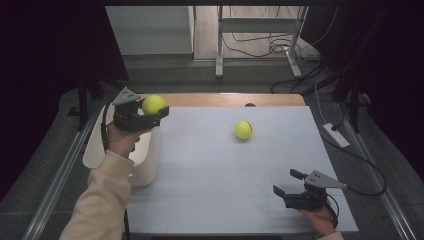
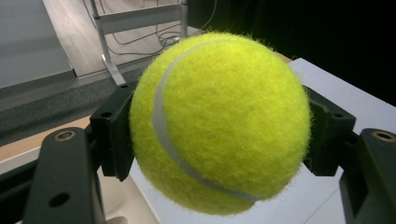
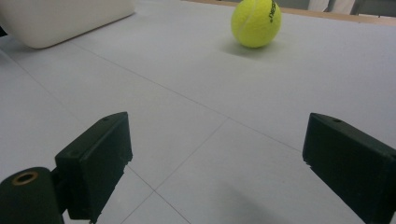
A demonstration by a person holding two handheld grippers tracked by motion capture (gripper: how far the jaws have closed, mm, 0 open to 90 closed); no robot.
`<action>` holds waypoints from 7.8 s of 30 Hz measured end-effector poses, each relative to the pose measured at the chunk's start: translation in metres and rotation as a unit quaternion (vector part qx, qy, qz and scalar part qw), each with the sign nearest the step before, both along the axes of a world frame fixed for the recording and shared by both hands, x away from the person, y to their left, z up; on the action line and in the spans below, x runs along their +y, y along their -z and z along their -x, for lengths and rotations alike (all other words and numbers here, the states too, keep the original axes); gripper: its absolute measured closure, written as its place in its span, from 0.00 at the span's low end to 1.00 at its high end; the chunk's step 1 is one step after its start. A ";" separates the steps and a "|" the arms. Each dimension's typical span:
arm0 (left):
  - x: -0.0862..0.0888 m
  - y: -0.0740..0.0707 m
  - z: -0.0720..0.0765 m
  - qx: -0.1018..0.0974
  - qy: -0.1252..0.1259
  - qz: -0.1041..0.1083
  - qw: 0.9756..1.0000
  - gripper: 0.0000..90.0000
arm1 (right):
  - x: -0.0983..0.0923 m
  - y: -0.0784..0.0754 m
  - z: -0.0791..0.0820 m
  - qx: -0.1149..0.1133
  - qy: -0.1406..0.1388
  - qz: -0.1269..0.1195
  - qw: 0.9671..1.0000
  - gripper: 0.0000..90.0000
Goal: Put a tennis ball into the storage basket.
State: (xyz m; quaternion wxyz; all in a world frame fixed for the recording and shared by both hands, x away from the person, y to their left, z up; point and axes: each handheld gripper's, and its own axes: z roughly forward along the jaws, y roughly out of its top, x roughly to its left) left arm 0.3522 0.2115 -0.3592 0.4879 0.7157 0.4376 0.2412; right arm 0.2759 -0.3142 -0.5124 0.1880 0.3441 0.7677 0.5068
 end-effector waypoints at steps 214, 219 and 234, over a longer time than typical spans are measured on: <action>-0.015 0.023 0.035 0.030 0.084 0.016 0.996 0.08 | 0.015 -0.002 -0.013 -0.013 -0.022 -0.002 1.000 0.10; -0.021 0.023 0.033 0.033 0.090 0.011 0.995 0.08 | 0.015 -0.002 -0.012 -0.012 -0.022 -0.004 1.000 0.10; -0.044 0.028 0.024 0.047 0.102 0.003 0.994 0.07 | 0.014 -0.002 -0.011 -0.012 -0.025 0.001 1.000 0.10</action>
